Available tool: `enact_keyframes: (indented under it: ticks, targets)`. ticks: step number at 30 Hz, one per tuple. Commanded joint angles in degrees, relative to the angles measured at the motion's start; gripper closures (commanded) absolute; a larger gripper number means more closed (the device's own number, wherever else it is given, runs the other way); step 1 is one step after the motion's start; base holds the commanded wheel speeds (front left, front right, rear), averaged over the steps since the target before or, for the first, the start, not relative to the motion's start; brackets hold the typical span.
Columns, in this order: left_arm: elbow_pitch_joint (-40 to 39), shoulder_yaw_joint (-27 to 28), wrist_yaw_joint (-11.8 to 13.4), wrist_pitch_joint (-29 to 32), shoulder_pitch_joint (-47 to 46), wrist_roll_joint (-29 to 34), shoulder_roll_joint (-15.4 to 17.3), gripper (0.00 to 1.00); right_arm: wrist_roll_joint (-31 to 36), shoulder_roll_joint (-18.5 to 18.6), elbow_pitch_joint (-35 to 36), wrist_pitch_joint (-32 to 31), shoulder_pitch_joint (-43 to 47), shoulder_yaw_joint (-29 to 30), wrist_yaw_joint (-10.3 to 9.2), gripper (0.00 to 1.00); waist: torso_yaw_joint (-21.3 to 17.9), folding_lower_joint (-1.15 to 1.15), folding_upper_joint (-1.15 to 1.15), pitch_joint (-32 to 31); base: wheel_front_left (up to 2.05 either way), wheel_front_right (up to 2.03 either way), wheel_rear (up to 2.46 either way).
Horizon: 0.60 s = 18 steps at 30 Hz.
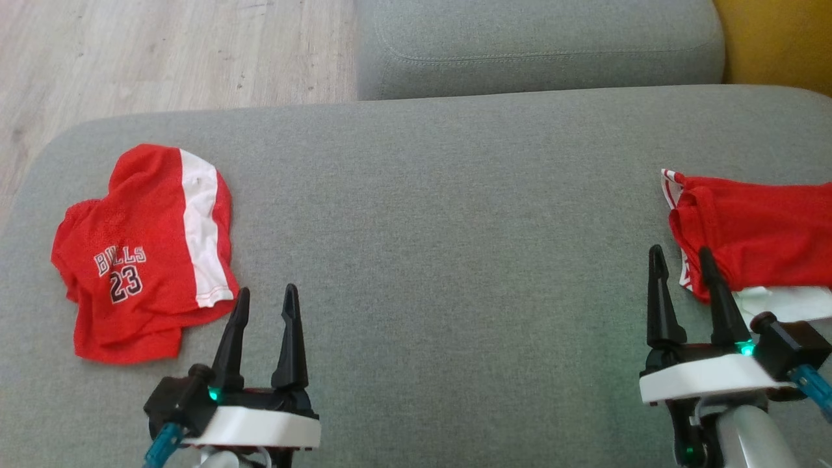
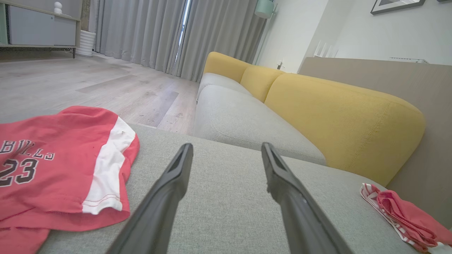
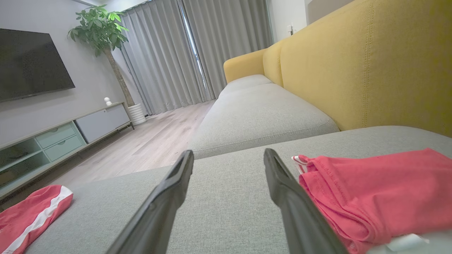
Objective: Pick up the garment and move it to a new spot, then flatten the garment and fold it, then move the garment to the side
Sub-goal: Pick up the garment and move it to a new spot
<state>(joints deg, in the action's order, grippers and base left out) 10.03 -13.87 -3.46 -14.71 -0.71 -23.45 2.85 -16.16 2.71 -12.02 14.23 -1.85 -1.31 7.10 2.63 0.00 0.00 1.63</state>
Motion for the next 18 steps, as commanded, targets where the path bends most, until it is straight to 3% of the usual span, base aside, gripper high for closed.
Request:
enact_keyframes:
  ticks: [1, 11, 18]
  targets:
    - [-2.03, 1.54, 0.51, -0.29, -1.99, 0.27, 0.03, 0.0, -0.16, 0.17, 2.01, 0.76, -2.11, -1.59, 0.39, 0.0, -0.01, 0.0, 0.0, 0.05, 0.0, 0.0, 0.0]
    - [-1.9, 1.41, 0.45, -0.29, -2.29, 0.17, 0.03, 0.0, -0.16, 0.17, 1.61, 0.76, -2.07, -1.86, 0.39, 0.0, 0.37, 0.0, 0.0, 0.13, 0.0, 0.0, 0.0]
    - [-1.87, 2.11, 0.94, -0.29, -2.68, 0.32, 0.03, 0.0, -0.14, 0.17, 1.2, 0.76, -1.47, -4.77, 0.39, 0.0, 4.36, 0.0, 0.0, -0.27, 0.0, 0.0, 0.0]
